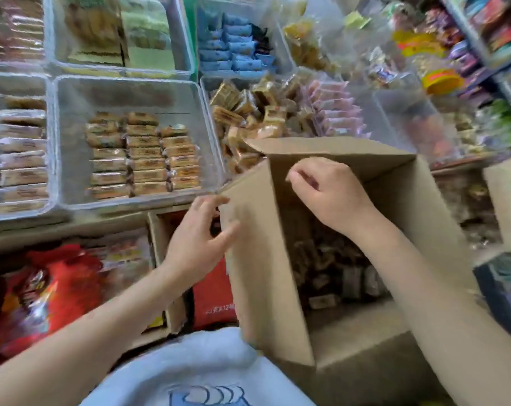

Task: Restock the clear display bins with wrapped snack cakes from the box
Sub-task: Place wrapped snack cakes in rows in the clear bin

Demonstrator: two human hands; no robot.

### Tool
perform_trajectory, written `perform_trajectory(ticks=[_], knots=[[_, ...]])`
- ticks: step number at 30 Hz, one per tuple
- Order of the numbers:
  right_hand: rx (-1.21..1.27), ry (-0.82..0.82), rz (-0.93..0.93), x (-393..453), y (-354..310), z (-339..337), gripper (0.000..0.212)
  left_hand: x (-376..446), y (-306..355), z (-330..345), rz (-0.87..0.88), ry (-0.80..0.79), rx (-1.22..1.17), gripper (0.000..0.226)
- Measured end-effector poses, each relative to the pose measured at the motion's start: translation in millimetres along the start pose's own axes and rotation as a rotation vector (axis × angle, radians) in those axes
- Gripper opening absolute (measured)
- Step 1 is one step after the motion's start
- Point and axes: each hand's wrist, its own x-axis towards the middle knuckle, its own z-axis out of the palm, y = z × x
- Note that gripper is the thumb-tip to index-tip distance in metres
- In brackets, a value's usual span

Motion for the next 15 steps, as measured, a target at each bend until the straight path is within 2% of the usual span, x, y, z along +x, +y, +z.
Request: perform_trajectory(ticks=[3, 5, 10, 15], knots=[[-0.033, -0.167, 0.077, -37.6, 44.8, 8.8, 0.02, -32.0, 37.2, 53.7, -0.009, -0.059, -0.221, 0.088], [-0.084, -0.276, 0.091, -50.1, 68.4, 21.6, 0.021, -39.7, 47.7, 76.6, -0.06, -0.043, -0.298, 0.097], [-0.263, -0.491, 0.04, -42.5, 110.1, 64.0, 0.023, -45.5, 45.0, 89.0, -0.086, 0.057, -0.312, 0.087], [-0.401, -0.732, 0.022, -21.9, 139.4, 134.5, 0.02, -47.7, 49.9, 96.0, -0.1, 0.129, -0.293, 0.082]])
